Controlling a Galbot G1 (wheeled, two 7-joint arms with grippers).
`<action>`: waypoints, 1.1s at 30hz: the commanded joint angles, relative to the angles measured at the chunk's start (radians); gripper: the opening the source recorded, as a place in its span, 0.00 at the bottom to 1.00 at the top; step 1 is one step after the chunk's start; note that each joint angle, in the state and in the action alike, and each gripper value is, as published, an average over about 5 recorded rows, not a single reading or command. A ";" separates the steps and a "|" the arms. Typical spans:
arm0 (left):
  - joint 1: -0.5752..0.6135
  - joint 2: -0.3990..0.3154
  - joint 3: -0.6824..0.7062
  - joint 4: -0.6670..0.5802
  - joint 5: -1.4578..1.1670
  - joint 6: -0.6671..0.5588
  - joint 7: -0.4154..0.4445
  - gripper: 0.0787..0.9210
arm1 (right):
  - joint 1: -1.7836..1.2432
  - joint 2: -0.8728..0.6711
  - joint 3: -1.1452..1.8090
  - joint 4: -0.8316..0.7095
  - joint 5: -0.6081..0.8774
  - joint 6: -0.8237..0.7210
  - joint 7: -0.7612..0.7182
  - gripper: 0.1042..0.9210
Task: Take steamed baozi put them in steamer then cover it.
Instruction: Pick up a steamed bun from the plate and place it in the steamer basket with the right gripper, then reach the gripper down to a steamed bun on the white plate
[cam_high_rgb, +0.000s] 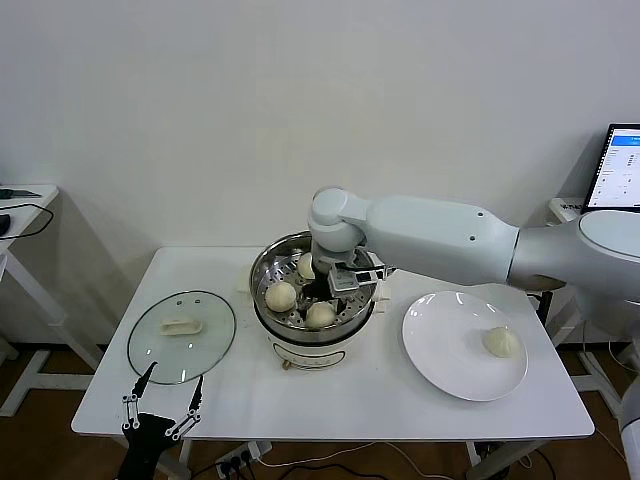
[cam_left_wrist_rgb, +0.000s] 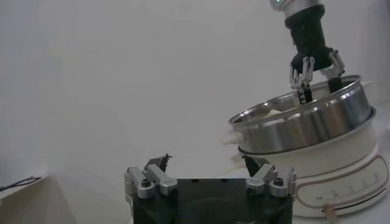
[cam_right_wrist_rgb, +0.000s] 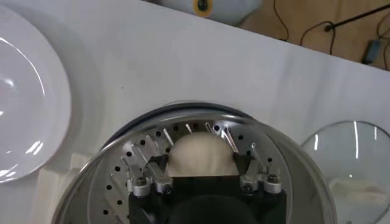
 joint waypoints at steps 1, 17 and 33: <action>-0.001 -0.001 -0.002 0.001 -0.001 -0.002 -0.001 0.88 | -0.012 0.014 -0.002 -0.003 -0.024 -0.005 -0.009 0.86; -0.010 0.002 0.006 0.012 -0.001 0.001 -0.001 0.88 | 0.068 -0.290 0.260 -0.092 0.273 -0.328 -0.157 0.88; -0.012 0.007 0.002 0.013 -0.001 0.007 -0.002 0.88 | -0.119 -0.599 0.196 -0.412 0.411 -0.711 -0.186 0.88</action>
